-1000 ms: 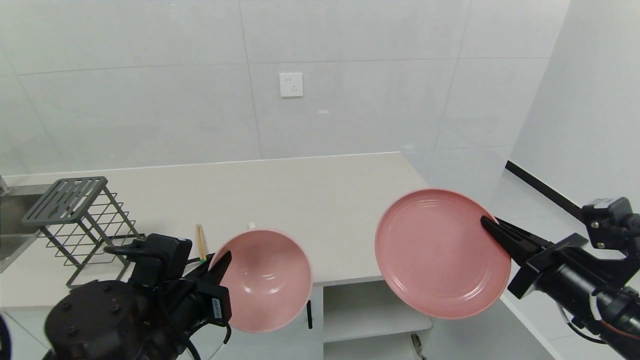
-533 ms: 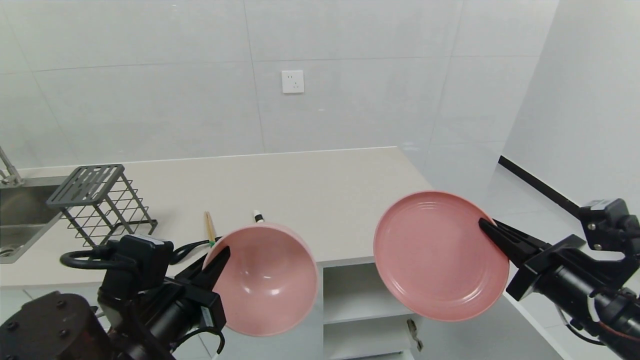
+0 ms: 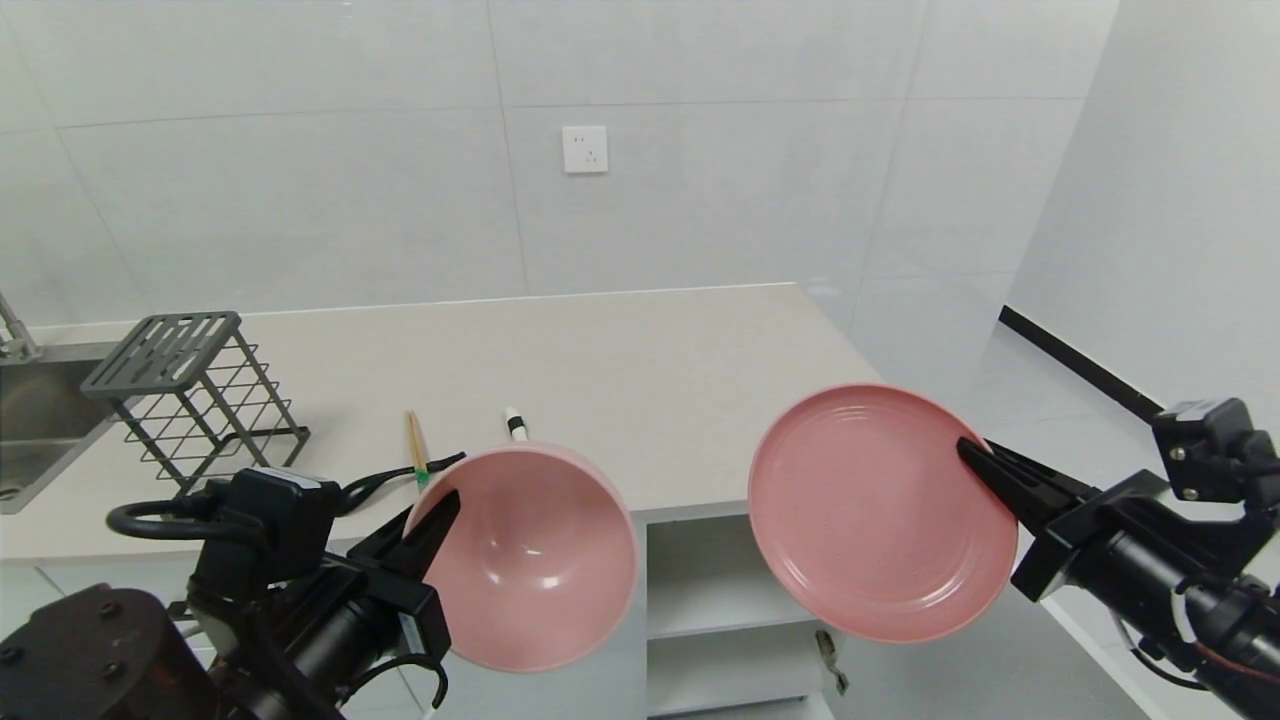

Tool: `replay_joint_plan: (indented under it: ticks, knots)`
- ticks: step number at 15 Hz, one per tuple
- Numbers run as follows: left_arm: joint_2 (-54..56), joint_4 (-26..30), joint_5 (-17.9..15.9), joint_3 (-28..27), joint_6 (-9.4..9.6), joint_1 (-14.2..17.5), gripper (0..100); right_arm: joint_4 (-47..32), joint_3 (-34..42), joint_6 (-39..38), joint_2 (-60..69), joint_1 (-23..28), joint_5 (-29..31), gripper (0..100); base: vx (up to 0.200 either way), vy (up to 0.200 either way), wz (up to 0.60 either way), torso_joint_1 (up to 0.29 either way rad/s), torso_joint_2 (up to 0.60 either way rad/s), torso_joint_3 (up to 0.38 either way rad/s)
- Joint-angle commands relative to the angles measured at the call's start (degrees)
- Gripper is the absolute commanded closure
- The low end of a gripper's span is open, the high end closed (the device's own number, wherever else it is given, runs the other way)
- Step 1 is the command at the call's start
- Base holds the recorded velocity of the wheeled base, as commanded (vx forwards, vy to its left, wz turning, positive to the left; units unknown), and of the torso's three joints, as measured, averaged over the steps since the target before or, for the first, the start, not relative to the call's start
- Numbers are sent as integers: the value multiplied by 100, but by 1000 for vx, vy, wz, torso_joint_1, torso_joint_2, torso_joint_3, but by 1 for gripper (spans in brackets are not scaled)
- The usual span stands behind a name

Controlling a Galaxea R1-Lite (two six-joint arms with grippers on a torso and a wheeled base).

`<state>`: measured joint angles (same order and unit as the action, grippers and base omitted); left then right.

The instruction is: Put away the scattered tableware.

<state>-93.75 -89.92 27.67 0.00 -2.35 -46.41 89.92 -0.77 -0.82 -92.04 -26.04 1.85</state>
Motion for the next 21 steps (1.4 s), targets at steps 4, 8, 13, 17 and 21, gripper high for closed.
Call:
replay_joint_plan:
  ticks: [4,8,13,17,21]
  knots:
    - [-56,-8,1,0,-2,0,100,8,6,3,-42,-6,-1,100,0,0,0,-187,378,188]
    - [-118,-8,1,0,-11,0,100,8,-2,11,-86,2,-1,100,0,0,0,-171,344,172]
    - [-65,-8,1,0,-11,18,100,8,-2,29,-95,11,-1,100,0,0,0,-269,530,258]
    - [-82,-8,1,0,-11,18,100,8,6,47,-104,11,-1,100,0,0,0,-267,526,256]
    - [-91,-8,1,0,-11,18,100,8,15,47,-156,11,-1,100,0,0,0,-262,513,239]
